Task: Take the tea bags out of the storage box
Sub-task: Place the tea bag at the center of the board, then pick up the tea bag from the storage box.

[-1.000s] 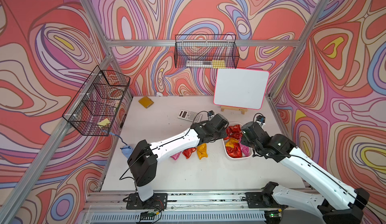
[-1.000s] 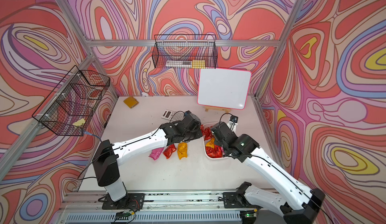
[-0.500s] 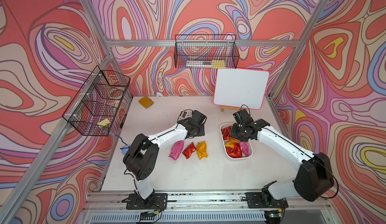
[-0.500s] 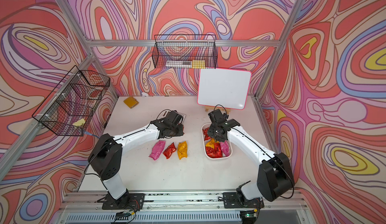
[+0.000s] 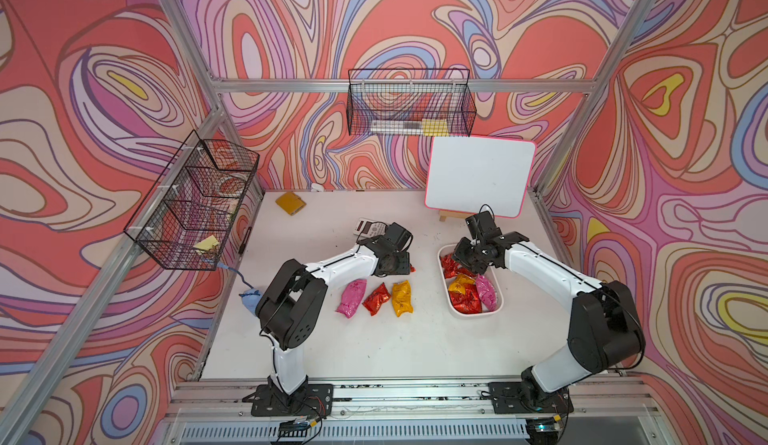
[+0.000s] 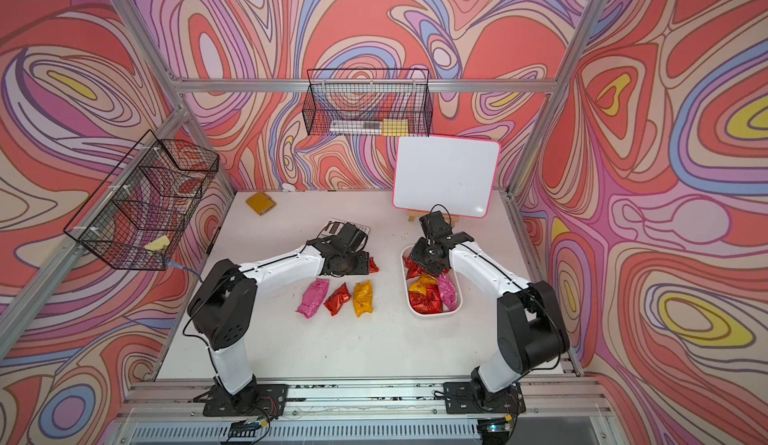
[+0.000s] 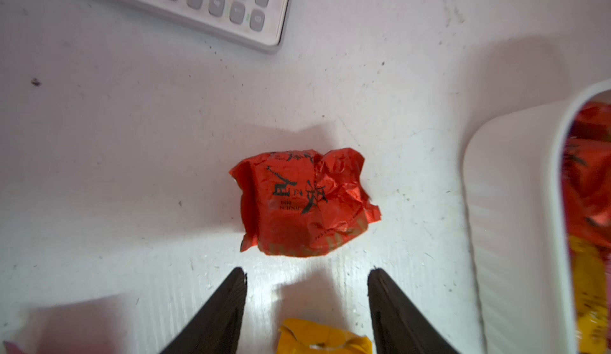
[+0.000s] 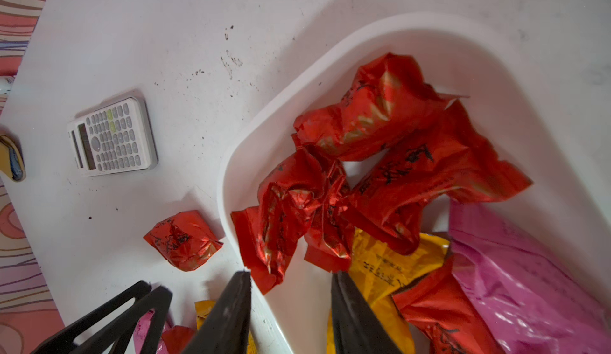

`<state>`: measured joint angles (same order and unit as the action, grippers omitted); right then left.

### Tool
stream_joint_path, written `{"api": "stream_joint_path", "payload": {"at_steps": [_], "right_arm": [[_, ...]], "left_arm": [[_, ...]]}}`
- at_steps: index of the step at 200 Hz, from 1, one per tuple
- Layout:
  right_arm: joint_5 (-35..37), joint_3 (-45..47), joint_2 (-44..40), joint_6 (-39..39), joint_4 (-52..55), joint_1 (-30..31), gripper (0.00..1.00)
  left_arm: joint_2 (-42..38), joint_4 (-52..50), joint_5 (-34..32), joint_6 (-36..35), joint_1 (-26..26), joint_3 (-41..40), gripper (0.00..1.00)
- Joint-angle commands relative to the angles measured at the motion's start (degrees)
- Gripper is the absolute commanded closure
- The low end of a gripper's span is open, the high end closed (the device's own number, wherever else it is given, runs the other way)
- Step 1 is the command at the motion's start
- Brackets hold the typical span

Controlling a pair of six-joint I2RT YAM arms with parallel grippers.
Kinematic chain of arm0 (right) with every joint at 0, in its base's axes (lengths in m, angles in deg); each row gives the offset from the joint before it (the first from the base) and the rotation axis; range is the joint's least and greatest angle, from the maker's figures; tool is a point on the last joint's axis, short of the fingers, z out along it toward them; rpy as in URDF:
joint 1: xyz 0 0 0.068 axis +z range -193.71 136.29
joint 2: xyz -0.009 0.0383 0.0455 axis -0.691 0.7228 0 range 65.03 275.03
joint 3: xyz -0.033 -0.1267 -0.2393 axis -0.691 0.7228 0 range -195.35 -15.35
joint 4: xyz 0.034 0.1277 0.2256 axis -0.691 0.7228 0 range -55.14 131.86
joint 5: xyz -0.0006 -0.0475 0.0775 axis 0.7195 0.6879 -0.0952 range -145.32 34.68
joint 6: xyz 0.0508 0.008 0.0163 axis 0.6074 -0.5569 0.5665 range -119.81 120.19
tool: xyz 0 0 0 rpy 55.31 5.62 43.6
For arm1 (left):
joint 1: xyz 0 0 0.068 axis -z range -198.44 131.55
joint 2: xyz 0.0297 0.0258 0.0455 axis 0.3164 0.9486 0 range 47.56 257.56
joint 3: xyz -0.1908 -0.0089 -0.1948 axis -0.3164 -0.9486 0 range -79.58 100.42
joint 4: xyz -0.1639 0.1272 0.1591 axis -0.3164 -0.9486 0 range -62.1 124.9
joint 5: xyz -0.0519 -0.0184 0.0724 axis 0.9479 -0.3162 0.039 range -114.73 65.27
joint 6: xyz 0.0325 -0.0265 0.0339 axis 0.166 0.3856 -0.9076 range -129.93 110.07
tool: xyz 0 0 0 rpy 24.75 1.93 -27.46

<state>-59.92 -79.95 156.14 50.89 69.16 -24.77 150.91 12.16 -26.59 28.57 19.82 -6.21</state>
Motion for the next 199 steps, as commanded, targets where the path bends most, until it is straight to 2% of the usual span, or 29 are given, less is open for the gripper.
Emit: {"api": "stream_joint_path", "payload": {"at_steps": [1, 56, 100, 115, 152, 199], "right_arm": [[-2.5, -1.1, 1.9, 0.3, -3.5, -0.7, 0.59], [-4.7, -2.0, 6.7, -0.6, -6.4, -1.0, 0.7], [-5.5, -2.2, 7.8, -1.8, -6.9, -1.1, 0.89], [-5.6, -1.5, 6.6, -2.2, -6.1, -1.1, 0.93], [-3.6, 1.3, -0.3, -3.8, -1.7, -1.2, 0.98], [-2.4, 0.4, -8.8, -9.9, 4.7, 1.0, 1.0]], "left_arm": [[-9.2, 2.7, -1.8, 4.3, -0.1, -1.9, 0.37], [-23.3, 5.6, -2.3, 17.3, -0.1, -12.8, 0.41], [-29.3, 4.8, -4.5, 20.9, -0.1, -18.6, 0.43], [-30.3, 4.1, -5.3, 21.1, 0.0, -18.8, 0.43], [-31.4, 3.4, -7.0, 21.8, -0.2, -19.1, 0.43], [-32.5, 2.9, -7.1, 27.7, -2.4, -23.3, 0.44]]}}
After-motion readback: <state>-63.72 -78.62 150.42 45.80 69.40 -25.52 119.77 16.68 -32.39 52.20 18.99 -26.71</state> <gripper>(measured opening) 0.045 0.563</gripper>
